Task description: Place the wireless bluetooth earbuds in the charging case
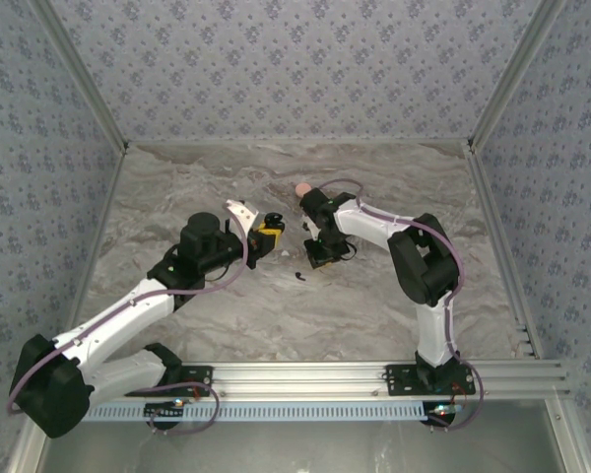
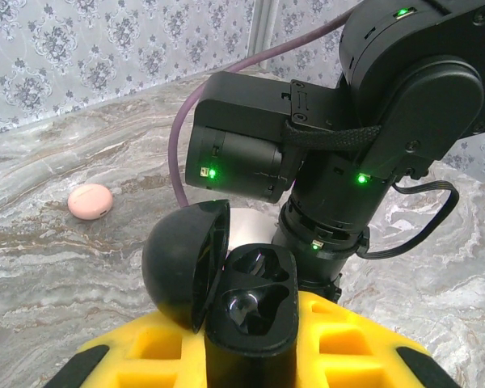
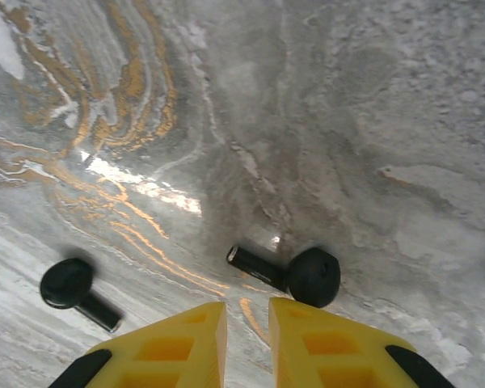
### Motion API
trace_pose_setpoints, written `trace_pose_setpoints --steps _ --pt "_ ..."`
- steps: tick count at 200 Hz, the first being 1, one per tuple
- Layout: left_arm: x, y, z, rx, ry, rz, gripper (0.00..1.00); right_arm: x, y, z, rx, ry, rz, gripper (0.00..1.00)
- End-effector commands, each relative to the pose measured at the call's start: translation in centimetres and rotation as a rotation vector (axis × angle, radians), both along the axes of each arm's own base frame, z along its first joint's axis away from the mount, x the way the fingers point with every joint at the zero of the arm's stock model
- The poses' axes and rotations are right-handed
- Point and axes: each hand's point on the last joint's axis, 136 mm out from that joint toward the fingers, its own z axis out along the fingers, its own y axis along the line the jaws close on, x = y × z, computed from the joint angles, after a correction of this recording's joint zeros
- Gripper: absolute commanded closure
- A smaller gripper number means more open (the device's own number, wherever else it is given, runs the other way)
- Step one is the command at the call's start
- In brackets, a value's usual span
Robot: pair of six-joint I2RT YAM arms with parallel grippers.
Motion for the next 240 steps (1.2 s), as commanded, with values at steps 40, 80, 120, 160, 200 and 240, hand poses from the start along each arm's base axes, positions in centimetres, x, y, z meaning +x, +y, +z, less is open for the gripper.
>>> trace_pose_setpoints --steps 40,80,120,160,200,240 --pt "0.4 -0.1 1.1 -0.023 -0.014 0.009 0.80 0.6 -2.1 -0.2 -0.138 -0.029 -0.013 0.78" --pt "0.4 -0.1 1.2 -0.023 -0.011 0.009 0.80 1.0 -2.2 -0.1 -0.143 -0.039 -0.031 0.79" --pt "0.4 -0.1 1.0 -0.020 -0.007 0.009 0.80 0.7 -0.7 1.1 -0.016 -0.025 -0.044 0.78" --pt "0.4 -0.2 1.1 -0.020 -0.010 0.008 0.80 0.7 -0.4 1.5 0.091 0.018 -0.116 0.78" --pt "0.5 -0.1 1.0 -0.017 -0.008 0.009 0.80 0.5 -1.2 1.3 0.104 0.042 -0.155 0.82" --pt "0.5 -0.1 1.1 -0.016 -0.009 0.009 0.80 0.4 -2.4 0.3 0.040 0.045 -0.156 0.89"
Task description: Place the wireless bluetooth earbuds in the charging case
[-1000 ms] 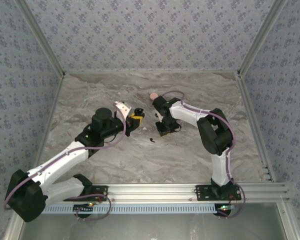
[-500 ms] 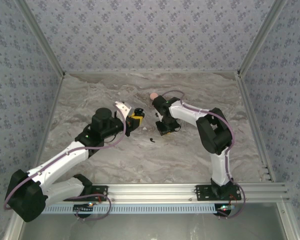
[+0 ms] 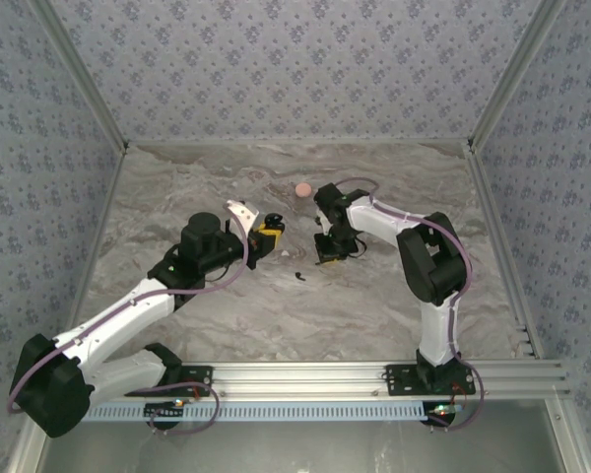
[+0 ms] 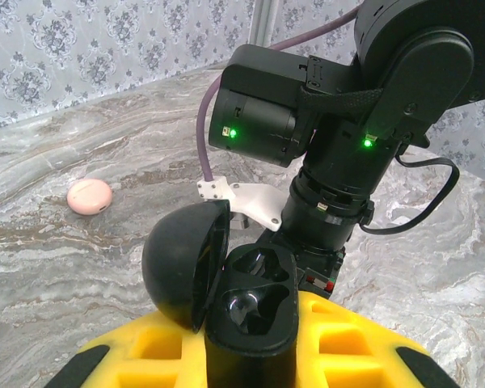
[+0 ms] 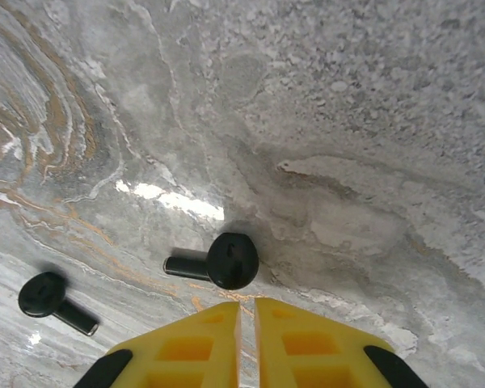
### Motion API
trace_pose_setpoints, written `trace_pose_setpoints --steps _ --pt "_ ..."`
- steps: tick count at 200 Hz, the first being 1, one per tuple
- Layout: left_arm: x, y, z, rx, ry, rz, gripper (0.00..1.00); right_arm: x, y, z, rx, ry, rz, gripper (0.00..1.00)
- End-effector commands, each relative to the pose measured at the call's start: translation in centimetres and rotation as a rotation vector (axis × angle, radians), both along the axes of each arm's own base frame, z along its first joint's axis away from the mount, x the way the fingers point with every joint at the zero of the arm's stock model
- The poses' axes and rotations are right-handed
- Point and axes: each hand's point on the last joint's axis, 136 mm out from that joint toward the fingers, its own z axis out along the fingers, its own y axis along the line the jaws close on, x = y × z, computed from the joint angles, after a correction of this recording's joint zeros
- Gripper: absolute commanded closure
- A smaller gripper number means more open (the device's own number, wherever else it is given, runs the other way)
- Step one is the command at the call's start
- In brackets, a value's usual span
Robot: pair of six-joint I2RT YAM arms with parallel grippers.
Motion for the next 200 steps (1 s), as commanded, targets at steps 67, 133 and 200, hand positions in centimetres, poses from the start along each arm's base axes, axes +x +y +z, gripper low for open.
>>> trace_pose_setpoints --steps 67,133,200 --pt "0.5 -0.2 1.2 -0.022 -0.015 0.009 0.80 0.7 -0.6 -1.0 -0.058 0.003 -0.033 0.92" --pt "0.6 -0.1 1.1 -0.019 -0.014 0.013 0.80 2.0 0.1 -1.4 -0.058 -0.004 -0.032 0.91" --pt "0.5 0.0 0.9 -0.016 -0.012 0.016 0.80 2.4 1.5 -1.3 -0.008 -0.002 0.004 0.90"
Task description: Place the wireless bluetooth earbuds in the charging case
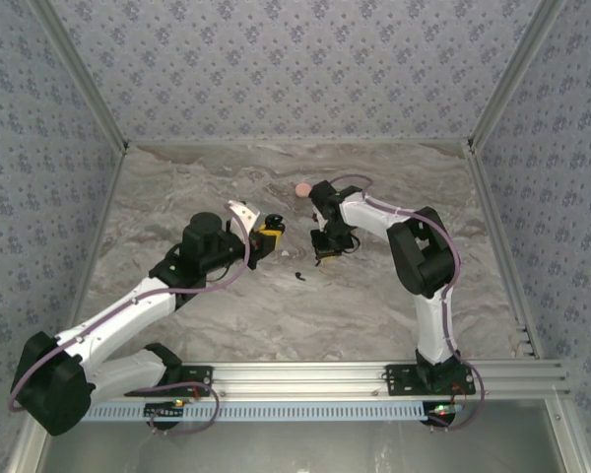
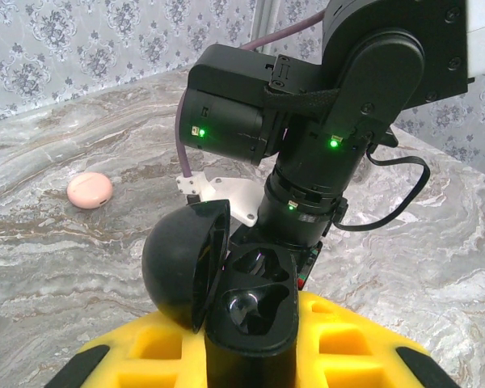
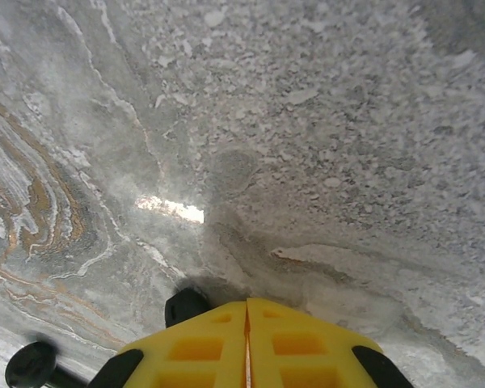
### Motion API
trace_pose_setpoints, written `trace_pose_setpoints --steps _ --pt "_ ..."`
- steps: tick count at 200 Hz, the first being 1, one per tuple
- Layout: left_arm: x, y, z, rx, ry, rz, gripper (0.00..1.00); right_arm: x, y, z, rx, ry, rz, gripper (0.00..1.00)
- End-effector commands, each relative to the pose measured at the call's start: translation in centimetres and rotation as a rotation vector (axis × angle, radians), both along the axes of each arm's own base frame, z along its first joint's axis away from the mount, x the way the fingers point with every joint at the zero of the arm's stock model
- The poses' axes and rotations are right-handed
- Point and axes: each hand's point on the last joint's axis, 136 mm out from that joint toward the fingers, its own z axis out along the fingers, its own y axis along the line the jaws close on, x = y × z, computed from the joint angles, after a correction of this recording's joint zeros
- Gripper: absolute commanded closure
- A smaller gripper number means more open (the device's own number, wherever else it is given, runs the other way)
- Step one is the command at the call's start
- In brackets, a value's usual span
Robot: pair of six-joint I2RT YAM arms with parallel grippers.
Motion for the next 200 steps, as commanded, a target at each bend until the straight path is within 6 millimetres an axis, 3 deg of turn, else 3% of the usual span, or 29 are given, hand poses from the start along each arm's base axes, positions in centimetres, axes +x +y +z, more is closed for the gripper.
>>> trace_pose_setpoints --steps 1,88,113,160,200 --pt "0.4 0.0 1.3 -0.025 -0.021 0.013 0.80 0.3 0.9 -0.2 0.026 0.007 0.022 0.90" --pt "0.1 0.4 1.5 -0.031 -0.022 0.020 0.80 0.4 2.2 0.0 0.065 0.003 0.059 0.87" --pt "0.0 0.5 1.6 -0.030 -0.024 0.023 0.80 0.6 1.7 0.3 0.037 -0.011 0.056 0.87" --pt "-0.1 0.7 1.9 -0.029 -0.030 0.030 0.80 1.2 -0.1 2.5 -0.040 -0.086 0.032 0.83" --pt "-0.1 0.8 2.1 -0.030 -0.038 0.033 0.80 0.7 0.7 4.4 0.012 -0.103 0.044 0.76"
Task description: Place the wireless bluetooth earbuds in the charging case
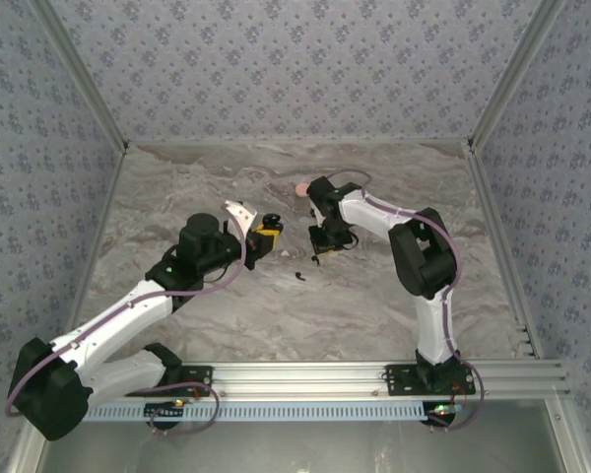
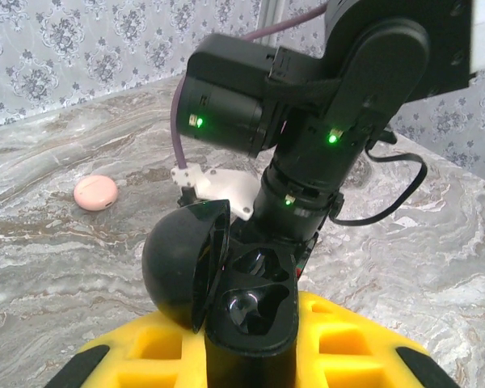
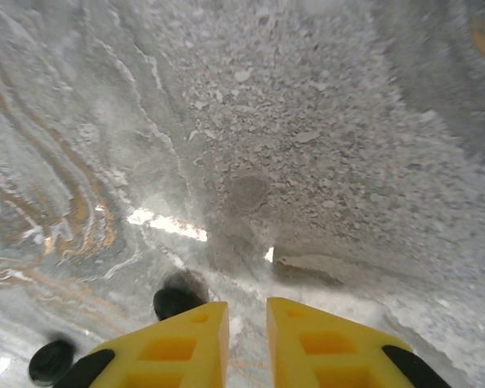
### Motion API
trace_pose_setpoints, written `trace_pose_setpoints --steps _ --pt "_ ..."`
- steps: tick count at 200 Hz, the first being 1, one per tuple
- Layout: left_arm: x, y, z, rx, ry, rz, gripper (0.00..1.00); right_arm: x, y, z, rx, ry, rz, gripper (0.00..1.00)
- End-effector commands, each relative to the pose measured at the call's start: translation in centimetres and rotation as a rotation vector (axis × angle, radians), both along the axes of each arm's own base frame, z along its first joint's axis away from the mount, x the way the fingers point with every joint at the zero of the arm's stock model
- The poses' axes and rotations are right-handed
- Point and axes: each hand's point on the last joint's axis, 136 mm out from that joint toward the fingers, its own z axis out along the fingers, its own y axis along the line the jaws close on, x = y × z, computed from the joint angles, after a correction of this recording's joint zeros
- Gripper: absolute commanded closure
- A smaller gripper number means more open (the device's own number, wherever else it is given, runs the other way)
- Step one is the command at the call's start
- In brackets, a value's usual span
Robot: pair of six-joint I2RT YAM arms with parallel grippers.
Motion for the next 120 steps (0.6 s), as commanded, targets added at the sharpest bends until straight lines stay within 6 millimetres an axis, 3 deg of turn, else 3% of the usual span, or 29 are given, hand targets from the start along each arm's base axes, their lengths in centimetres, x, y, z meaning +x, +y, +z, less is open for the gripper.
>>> trace_pose_setpoints --steps 1,54,120 --pt "0.2 0.3 1.5 -0.022 -0.032 0.019 0.80 -0.4 0.5 2.7 0.027 -0.031 0.015 0.76" --pt "0.2 0.4 1.7 -0.024 -0.038 0.022 0.81 -1.1 2.2 2.0 0.060 0.003 -0.025 0.60" --pt "0.3 0.4 1.6 -0.024 -0.041 0.025 0.81 -1.0 1.8 0.3 -0.032 0.001 -0.119 0.60"
